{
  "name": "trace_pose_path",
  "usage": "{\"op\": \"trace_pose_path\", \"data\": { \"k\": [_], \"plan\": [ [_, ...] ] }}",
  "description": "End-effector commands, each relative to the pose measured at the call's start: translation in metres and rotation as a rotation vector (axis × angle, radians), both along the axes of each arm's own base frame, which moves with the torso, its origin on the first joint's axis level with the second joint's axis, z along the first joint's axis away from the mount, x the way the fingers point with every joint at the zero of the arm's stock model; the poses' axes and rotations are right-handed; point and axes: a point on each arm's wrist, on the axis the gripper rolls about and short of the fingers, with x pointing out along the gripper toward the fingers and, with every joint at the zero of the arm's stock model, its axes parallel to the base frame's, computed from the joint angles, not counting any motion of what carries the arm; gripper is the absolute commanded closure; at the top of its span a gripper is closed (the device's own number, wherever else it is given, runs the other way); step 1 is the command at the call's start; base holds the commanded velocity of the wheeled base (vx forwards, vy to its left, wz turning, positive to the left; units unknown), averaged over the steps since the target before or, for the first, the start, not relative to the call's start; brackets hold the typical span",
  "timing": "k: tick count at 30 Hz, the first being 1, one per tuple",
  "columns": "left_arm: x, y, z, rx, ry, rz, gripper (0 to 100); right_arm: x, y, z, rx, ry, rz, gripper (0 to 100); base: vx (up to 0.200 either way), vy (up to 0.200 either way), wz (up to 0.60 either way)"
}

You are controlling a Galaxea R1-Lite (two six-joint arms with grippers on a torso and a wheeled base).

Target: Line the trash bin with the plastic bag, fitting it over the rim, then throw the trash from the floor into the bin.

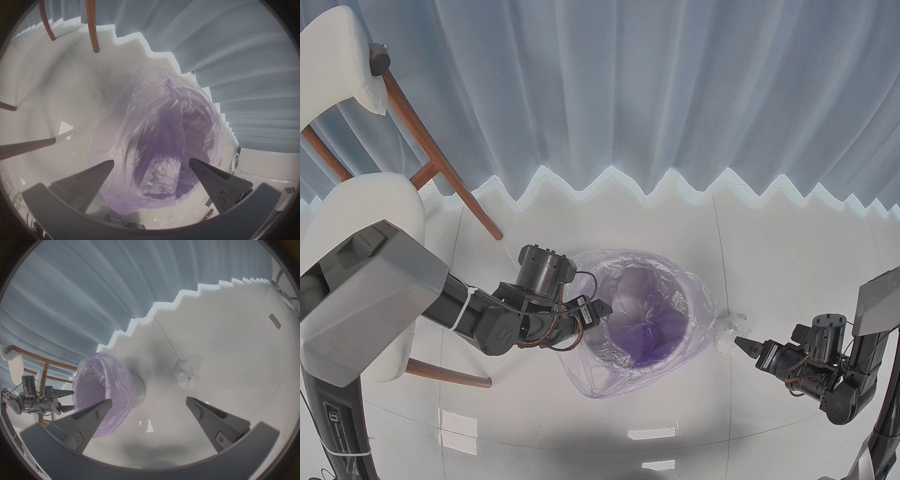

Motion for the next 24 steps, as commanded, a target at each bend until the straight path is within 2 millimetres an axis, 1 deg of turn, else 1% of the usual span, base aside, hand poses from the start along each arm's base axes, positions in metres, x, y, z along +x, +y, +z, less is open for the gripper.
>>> {"op": "trace_pose_path", "data": {
  "k": [1,4,10,13,17,18,24],
  "plan": [
    [0.015,-0.014,-0.023,0.017,0.052,0.030,0,-0.002,0.000,-0.012,-0.004,0.014,-0.001,0,0.000,0.000,0.00],
    [0.013,-0.019,-0.027,0.028,0.068,0.018,0,-0.001,0.000,-0.014,-0.006,0.017,0.000,0,0.000,0.000,0.00],
    [0.008,-0.025,-0.031,0.049,0.100,0.001,0,-0.001,0.000,-0.014,-0.005,0.017,0.001,0,0.000,0.000,0.00],
    [0.011,-0.026,-0.041,0.059,0.112,0.002,0,-0.001,0.000,-0.013,-0.005,0.015,-0.002,0,0.000,0.000,0.00],
    [0.017,-0.027,-0.040,0.063,0.094,0.022,0,-0.001,0.000,-0.012,-0.004,0.011,-0.001,0,0.000,0.000,0.00],
    [0.018,-0.027,-0.039,0.061,0.090,0.024,100,-0.001,0.000,-0.012,-0.003,0.010,-0.001,0,0.000,0.000,0.00],
    [0.020,-0.025,-0.044,0.078,0.091,0.041,100,-0.001,0.000,-0.012,-0.004,0.009,-0.002,0,0.000,0.000,0.00]
  ]
}}
